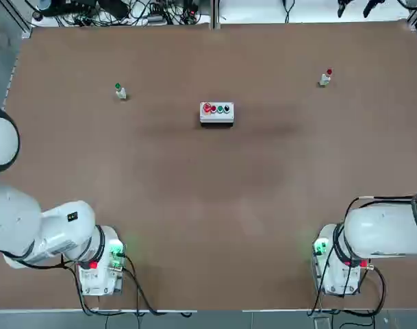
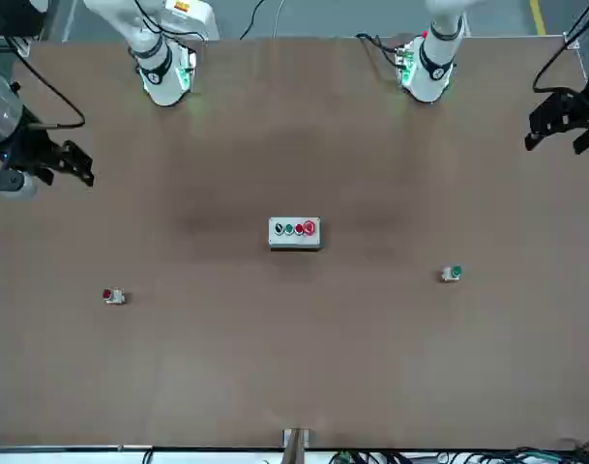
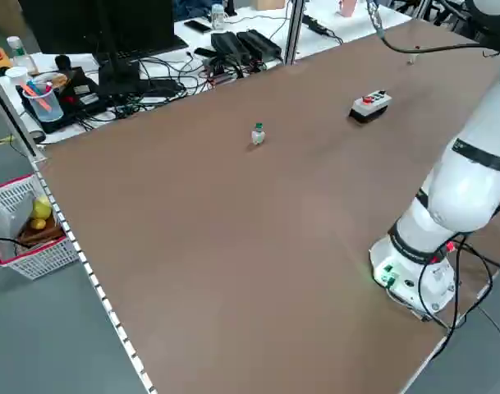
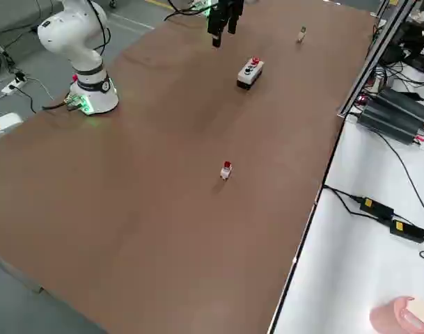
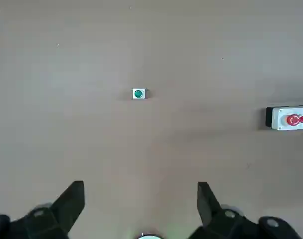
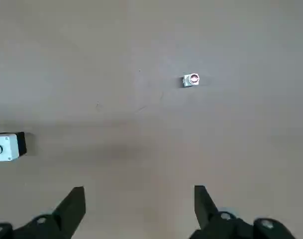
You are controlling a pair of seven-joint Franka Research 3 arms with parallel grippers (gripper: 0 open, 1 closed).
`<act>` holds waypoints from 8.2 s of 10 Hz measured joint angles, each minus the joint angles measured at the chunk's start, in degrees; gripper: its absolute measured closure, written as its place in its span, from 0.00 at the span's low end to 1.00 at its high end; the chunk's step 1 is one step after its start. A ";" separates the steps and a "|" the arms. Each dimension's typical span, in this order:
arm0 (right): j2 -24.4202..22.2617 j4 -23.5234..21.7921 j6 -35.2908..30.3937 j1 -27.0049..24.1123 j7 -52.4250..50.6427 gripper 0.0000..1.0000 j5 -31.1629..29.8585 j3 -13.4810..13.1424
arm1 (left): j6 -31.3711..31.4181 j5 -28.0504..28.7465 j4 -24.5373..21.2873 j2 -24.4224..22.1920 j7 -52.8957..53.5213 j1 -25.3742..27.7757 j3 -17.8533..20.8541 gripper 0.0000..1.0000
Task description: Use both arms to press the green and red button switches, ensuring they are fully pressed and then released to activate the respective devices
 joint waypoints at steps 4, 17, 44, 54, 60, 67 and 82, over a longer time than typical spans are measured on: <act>0.00 0.01 1.42 0.00 0.03 0.03 0.00 0.01 | 0.01 -0.01 -0.17 0.90 -0.02 0.04 -0.52 0.00; 11.16 -5.60 18.52 -5.24 -8.04 0.86 -6.75 -0.74 | 21.86 3.06 -17.92 10.22 -6.38 -1.22 -0.86 0.62; 29.15 -16.80 52.22 -21.05 -14.52 0.88 -6.74 9.27 | 54.33 9.39 -34.37 22.78 -8.04 3.48 -0.24 0.99; 29.66 -17.05 54.66 -20.97 -14.51 0.88 -6.76 9.07 | 54.81 9.41 -34.40 23.61 -8.18 3.14 -0.39 0.99; 29.45 -17.97 55.48 -21.00 -14.51 0.88 -6.76 8.92 | 55.93 10.62 -34.42 24.06 -8.23 3.02 -0.46 0.99; 29.20 -18.53 56.17 -21.13 -14.47 0.88 -6.76 8.91 | 55.93 10.64 -34.45 24.29 -8.26 3.05 -0.46 0.99; 28.83 -17.35 50.94 -21.41 -14.20 0.88 -6.74 8.90 | 47.00 10.83 -30.36 22.60 -8.52 3.06 -0.94 0.99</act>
